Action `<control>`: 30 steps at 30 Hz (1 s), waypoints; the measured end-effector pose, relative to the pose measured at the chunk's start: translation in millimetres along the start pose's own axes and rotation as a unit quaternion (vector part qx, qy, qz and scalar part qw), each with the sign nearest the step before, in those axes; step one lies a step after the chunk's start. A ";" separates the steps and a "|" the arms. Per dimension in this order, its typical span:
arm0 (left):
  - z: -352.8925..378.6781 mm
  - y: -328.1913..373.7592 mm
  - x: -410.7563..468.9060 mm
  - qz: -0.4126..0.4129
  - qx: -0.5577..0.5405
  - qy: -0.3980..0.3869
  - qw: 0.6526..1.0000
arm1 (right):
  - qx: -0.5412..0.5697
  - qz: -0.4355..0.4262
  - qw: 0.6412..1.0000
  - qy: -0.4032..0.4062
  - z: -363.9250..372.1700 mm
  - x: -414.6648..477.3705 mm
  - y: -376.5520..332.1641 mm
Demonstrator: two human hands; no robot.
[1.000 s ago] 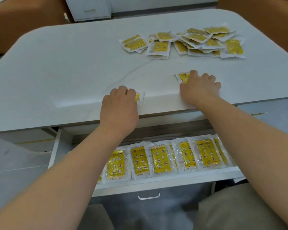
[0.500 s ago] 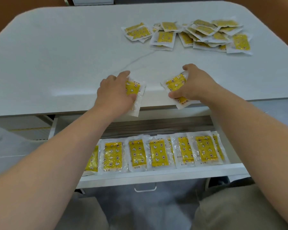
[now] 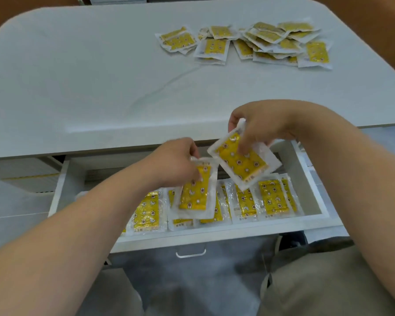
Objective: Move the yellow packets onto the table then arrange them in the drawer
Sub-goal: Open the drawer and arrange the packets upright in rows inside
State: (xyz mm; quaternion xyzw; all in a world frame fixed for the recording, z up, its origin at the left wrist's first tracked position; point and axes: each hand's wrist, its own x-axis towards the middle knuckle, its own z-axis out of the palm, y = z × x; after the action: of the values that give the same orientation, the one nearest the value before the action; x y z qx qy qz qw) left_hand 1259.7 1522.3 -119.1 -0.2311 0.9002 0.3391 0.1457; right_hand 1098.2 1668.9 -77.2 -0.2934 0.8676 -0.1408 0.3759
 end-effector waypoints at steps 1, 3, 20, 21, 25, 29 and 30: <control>7.7 -0.7 0.4 -0.002 0.007 -0.019 1.000 | -0.021 0.011 0.999 -0.028 0.6 -1.5 1.4; 23.0 -3.0 5.0 -0.008 0.000 -0.037 0.999 | -0.085 0.033 0.994 -0.066 3.2 -0.8 3.9; 98.9 -10.8 60.3 0.023 -0.028 -0.044 0.998 | 0.022 0.121 0.984 -0.131 29.4 27.8 104.1; 100.9 -11.6 61.2 0.043 -0.004 -0.041 0.998 | 0.029 0.113 0.985 -0.131 30.4 29.9 104.4; 105.1 -15.9 61.1 0.138 0.213 -0.003 0.967 | 0.028 0.089 0.984 -0.150 36.6 36.7 100.5; 106.3 -15.8 59.5 0.145 0.267 -0.006 0.953 | 0.014 0.089 0.979 -0.180 48.1 42.0 93.9; 106.2 -15.5 58.9 0.146 0.274 -0.004 0.951 | -0.002 0.087 0.979 -0.184 52.4 43.2 91.7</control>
State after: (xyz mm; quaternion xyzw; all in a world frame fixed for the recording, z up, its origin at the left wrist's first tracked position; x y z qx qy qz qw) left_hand 1228.8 1565.4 -229.5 -0.0468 0.9817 0.0985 0.1561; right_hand 1076.2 1713.3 -180.0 -0.2380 0.8062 -0.0495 0.5394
